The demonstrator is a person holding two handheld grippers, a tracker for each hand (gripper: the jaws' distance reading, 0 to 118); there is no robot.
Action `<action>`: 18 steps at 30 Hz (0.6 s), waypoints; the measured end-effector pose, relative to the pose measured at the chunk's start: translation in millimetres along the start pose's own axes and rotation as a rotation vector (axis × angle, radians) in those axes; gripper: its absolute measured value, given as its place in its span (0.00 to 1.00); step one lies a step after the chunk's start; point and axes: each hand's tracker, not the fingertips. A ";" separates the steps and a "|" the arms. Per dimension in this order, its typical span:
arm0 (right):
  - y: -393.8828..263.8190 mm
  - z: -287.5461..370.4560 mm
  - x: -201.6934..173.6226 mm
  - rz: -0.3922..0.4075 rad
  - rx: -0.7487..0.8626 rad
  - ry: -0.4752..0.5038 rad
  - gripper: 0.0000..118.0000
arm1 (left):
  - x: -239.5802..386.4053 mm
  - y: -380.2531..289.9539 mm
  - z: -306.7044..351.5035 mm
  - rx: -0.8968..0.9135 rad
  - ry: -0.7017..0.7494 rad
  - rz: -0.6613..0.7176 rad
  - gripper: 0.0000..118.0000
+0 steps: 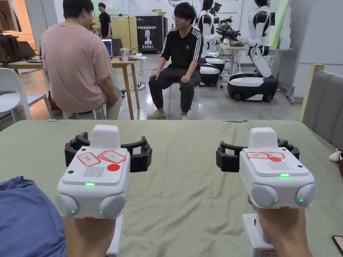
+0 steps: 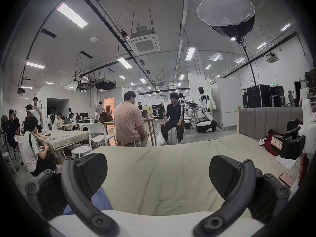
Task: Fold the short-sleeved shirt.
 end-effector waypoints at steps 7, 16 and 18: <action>-0.7 -0.5 -1.3 0.007 0.002 -0.004 1.00 | -1.3 -0.3 -0.6 -0.001 0.005 -0.001 1.00; -1.4 0.5 -0.1 -0.015 0.019 0.006 1.00 | 0.4 -1.1 -0.8 -0.003 0.002 -0.007 1.00; -1.7 0.6 0.5 -0.016 0.016 0.005 1.00 | 0.5 -1.9 -0.8 -0.004 0.003 -0.008 1.00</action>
